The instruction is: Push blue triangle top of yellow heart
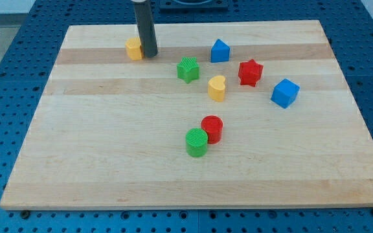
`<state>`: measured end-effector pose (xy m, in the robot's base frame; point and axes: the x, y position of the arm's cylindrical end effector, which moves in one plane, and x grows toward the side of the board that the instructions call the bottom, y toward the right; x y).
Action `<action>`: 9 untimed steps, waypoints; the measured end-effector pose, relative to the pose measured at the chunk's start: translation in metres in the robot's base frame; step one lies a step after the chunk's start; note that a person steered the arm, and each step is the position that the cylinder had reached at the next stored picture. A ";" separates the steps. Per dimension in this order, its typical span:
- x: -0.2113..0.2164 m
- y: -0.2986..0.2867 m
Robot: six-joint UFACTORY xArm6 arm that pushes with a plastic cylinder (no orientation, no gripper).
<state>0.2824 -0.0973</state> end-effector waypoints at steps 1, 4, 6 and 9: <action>-0.010 0.015; -0.021 0.098; -0.021 0.123; -0.019 0.148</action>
<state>0.2639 0.0510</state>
